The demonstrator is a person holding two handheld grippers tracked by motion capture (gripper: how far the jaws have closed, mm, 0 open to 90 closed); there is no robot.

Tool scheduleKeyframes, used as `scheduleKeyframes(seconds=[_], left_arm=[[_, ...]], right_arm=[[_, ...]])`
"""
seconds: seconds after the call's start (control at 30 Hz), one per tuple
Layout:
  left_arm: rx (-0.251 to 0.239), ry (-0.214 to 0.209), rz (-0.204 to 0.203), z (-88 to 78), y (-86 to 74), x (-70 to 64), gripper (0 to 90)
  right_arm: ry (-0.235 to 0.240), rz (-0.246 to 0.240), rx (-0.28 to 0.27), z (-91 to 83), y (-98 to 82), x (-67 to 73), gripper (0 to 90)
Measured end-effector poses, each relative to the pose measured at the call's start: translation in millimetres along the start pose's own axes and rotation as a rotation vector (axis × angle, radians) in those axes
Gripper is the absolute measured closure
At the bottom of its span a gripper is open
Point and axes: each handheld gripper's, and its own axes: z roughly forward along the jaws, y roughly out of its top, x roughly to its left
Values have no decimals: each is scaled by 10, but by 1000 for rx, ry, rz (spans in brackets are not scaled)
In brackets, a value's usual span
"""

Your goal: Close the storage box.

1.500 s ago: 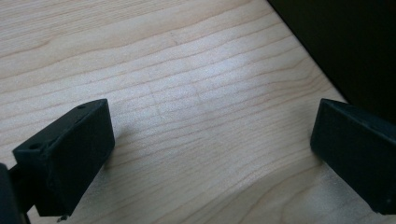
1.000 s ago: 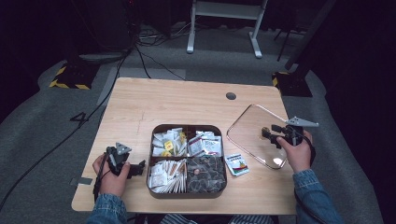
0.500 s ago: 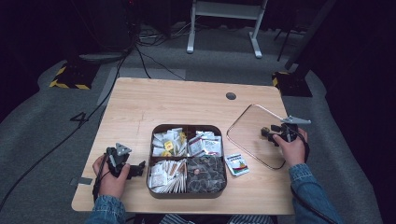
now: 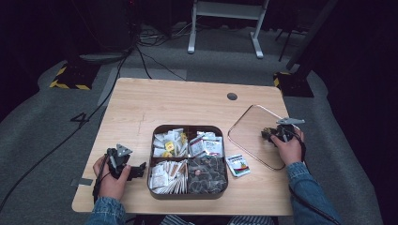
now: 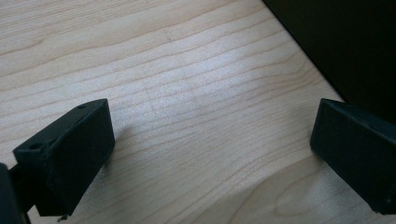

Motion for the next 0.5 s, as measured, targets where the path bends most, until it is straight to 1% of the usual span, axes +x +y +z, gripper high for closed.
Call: scheduleKeyframes(seconds=[0.1, 0.17, 0.27, 0.33, 0.5], left_arm=[[0, 0, 0, 0, 0, 0, 1], [0, 0, 1, 0, 1, 1, 1], [0, -1, 1, 2, 2, 1, 0], [1, -2, 1, 2, 2, 1, 0], [1, -2, 1, 2, 2, 1, 0]], right_arm=[[14, 8, -17, -6, -25, -20, 586], [9, 12, -15, -14, -28, -17, 587], [2, -1, -7, -26, -20, -4, 587], [3, -2, -8, -34, -16, -2, 588], [11, 6, -35, -100, 16, -2, 588]])
